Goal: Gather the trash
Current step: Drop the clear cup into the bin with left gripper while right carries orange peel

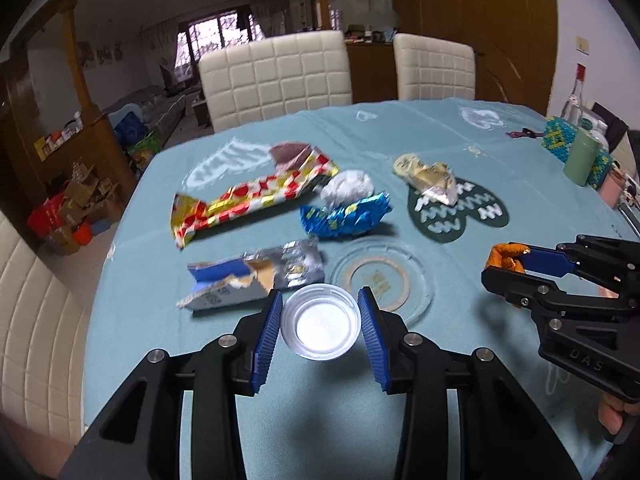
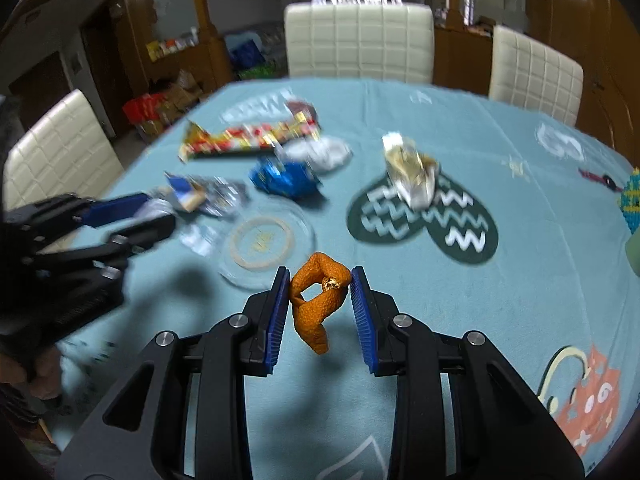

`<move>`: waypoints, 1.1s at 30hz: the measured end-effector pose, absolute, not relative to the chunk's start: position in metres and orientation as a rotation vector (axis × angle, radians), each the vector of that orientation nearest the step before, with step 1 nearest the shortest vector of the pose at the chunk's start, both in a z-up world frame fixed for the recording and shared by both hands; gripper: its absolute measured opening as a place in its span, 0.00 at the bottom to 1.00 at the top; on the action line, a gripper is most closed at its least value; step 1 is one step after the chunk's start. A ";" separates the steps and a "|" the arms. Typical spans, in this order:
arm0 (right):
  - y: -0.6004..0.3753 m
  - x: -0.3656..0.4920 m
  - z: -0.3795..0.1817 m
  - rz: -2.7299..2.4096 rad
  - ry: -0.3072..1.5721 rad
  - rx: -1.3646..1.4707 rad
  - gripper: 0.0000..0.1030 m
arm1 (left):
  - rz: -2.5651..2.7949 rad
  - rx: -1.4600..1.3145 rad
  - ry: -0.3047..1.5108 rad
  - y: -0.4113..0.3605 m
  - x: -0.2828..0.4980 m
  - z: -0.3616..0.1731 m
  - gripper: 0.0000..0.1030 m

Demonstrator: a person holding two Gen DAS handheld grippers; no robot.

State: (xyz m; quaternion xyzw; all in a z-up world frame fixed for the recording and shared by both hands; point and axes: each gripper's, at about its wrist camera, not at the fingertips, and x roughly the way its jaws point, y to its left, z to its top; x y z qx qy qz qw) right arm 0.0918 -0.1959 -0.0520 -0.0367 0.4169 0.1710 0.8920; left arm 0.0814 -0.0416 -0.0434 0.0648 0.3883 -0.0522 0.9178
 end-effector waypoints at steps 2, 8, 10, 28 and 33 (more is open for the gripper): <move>-0.199 0.099 -0.066 0.348 0.910 -0.061 0.33 | -0.091 0.113 0.823 -0.038 0.083 -0.052 0.38; -0.202 0.106 -0.082 0.325 0.921 -0.083 0.33 | -0.039 0.058 0.868 -0.030 0.089 -0.077 0.37; -0.204 0.106 -0.082 0.326 0.916 -0.077 0.33 | -0.031 0.051 0.882 -0.031 0.090 -0.081 0.37; -0.192 0.090 -0.055 0.368 0.844 -0.083 0.33 | 0.005 0.061 0.779 -0.023 0.068 -0.042 0.37; -0.143 0.083 -0.046 0.438 0.828 -0.158 0.33 | 0.071 0.011 0.755 0.023 0.051 -0.035 0.38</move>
